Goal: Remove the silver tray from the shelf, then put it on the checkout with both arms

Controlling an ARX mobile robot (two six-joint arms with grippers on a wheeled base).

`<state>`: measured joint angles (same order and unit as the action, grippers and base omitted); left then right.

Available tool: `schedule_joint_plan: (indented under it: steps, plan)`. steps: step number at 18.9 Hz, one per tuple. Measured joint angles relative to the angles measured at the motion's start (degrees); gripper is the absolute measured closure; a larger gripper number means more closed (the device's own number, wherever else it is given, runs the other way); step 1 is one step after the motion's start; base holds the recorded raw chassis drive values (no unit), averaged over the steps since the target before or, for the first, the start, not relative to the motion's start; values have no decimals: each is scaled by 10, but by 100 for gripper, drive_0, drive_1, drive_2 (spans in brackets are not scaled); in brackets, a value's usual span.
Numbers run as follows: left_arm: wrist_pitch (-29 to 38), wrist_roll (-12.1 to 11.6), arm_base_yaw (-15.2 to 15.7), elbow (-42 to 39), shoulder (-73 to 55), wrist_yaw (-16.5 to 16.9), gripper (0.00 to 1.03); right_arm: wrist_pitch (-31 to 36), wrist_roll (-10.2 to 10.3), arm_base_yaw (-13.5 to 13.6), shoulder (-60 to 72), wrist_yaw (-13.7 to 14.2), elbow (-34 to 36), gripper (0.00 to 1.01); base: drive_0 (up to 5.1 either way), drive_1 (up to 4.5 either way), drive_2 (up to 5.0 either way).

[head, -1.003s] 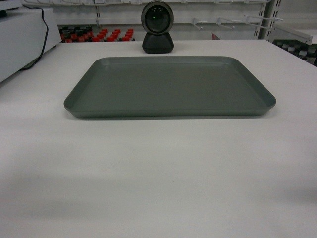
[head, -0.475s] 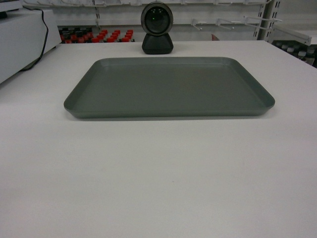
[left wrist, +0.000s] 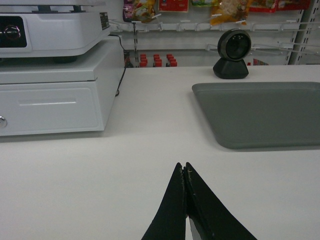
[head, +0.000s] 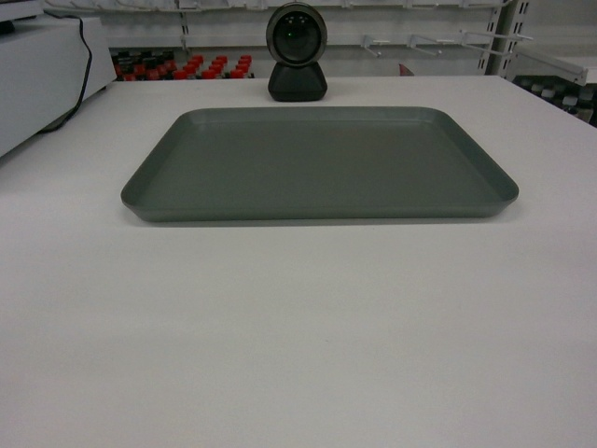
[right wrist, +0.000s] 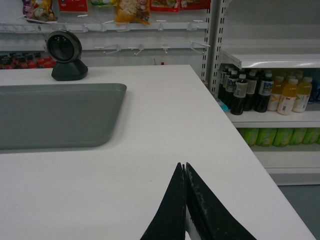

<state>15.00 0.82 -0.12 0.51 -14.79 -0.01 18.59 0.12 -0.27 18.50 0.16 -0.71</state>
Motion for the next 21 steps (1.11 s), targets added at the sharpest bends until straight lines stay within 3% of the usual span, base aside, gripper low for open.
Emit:
schedule_joint_plan:
  steps: [7,14,15,16,17,19,21]
  plan:
    - [-53,0,0,0,50,0,101,-65,0,0,-64,0,0,99,0,0,0]
    - [-152,0,0,0,143,0,101,-81,0,0,-81,0,0,99,0,0,0]
    - [-149,0,0,4,142,-2,101,-94,0,0,-90,-1,0,99,0,0,0]
    - [-155,0,0,0,142,-2,101,-184,0,0,-152,-2,0,99,0,0,0]
    - [-152,0,0,0,142,-2,101,-193,0,0,-183,-2,0,99,0,0,0]
    - [-152,0,0,0,142,0,65,-188,0,0,-183,-2,0,70,0,0,0]
    - [-152,0,0,0,142,0,50,-188,0,0,-183,-2,0,55,0,0,0]
